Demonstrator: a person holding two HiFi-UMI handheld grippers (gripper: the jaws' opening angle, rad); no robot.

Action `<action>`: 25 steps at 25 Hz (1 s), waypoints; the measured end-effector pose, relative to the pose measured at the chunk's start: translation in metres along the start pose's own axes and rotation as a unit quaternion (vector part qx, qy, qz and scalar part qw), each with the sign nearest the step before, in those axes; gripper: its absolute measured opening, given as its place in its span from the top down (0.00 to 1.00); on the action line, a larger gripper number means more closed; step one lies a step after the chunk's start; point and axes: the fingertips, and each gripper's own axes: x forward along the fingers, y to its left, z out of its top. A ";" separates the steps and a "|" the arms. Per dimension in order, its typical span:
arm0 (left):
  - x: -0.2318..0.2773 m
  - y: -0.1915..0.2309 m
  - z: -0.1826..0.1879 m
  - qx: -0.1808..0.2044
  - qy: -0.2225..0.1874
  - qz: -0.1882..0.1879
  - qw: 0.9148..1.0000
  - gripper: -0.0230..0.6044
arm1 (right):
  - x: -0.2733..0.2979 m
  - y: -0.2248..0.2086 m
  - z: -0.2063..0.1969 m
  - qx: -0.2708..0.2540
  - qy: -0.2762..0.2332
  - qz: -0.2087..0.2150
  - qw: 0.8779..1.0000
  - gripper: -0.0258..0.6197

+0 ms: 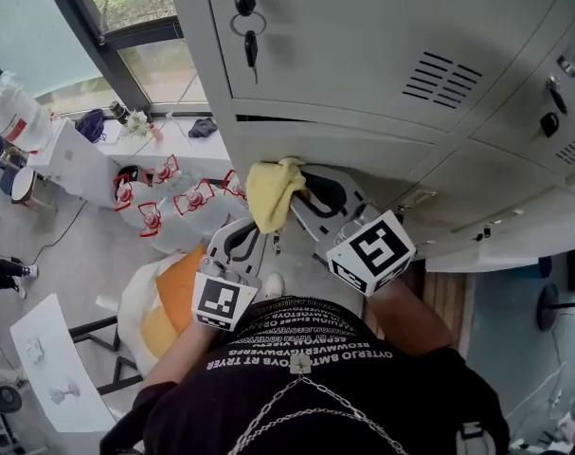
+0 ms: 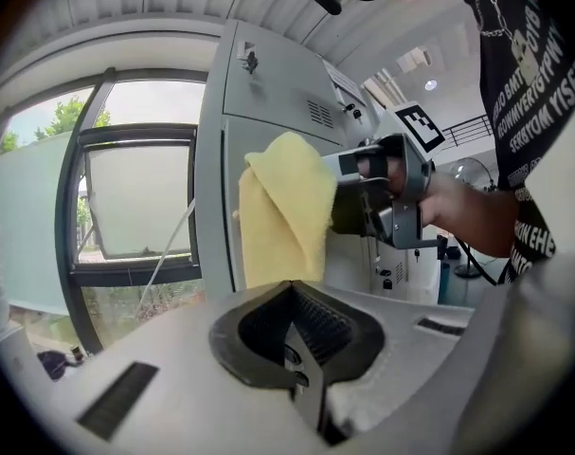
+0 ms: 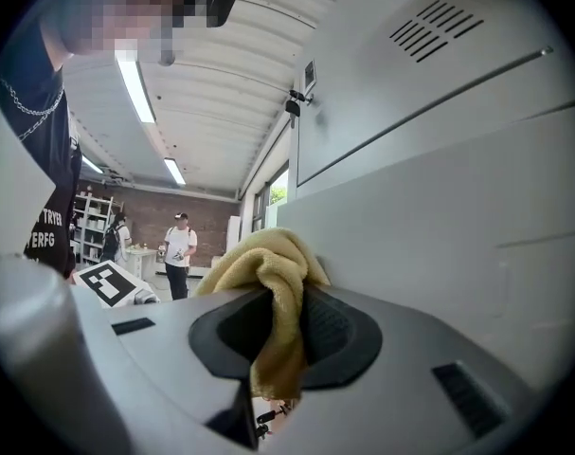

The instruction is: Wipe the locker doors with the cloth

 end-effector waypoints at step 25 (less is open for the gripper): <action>0.018 -0.034 0.001 -0.027 0.002 -0.032 0.999 0.96 | -0.093 -0.067 -0.025 -0.005 0.034 -0.117 0.992 0.85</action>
